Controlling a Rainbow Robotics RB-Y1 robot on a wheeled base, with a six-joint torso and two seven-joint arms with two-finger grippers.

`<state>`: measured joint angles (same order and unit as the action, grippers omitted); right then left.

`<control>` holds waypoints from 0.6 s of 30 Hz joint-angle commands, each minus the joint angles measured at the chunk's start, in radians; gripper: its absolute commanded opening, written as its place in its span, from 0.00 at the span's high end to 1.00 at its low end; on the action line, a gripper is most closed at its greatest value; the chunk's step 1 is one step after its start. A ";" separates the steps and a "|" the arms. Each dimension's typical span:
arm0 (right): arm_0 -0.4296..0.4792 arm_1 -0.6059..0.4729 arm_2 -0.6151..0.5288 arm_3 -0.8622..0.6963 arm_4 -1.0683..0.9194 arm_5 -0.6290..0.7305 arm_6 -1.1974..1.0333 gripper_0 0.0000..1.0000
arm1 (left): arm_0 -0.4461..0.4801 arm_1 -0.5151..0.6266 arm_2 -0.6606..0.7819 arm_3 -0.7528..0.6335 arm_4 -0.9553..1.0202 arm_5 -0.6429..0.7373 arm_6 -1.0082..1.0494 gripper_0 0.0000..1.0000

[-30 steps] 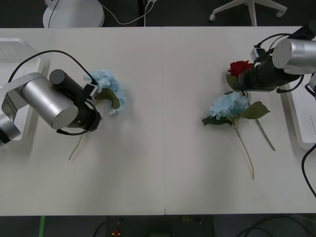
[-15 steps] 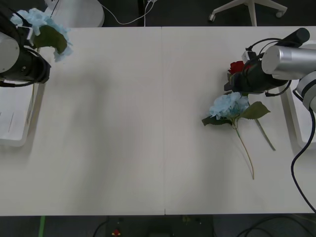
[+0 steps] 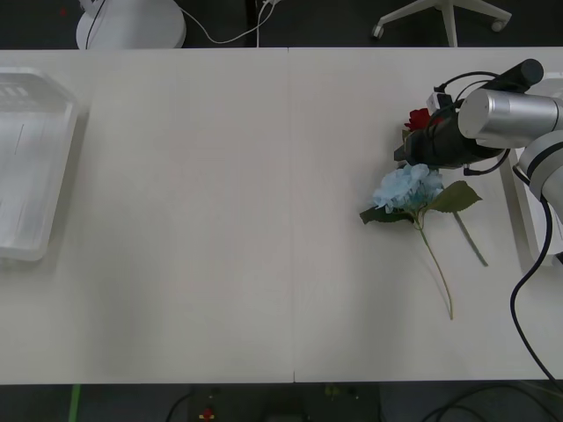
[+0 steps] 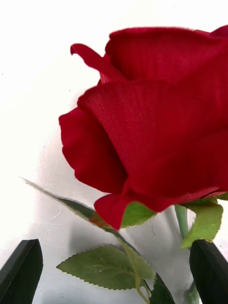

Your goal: Put the red flowers into the right box and the blue flowers into the left box

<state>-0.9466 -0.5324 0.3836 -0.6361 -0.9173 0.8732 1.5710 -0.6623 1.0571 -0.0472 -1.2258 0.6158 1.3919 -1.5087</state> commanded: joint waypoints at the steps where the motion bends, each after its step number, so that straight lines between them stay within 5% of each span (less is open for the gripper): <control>1: -0.060 0.011 0.006 0.006 0.020 -0.022 0.017 0.11 | -0.037 0.063 0.015 0.135 0.035 -0.123 -0.140 1.00; 18: -0.060 -0.009 0.006 0.033 0.064 -0.031 0.024 0.11 | -0.037 -0.002 -0.203 0.379 0.028 -0.487 -0.274 1.00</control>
<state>-0.9512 -0.5325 0.3836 -0.6138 -0.8673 0.8528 1.5716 -0.6624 1.0566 -0.2156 -0.8641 0.6442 0.9287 -1.7431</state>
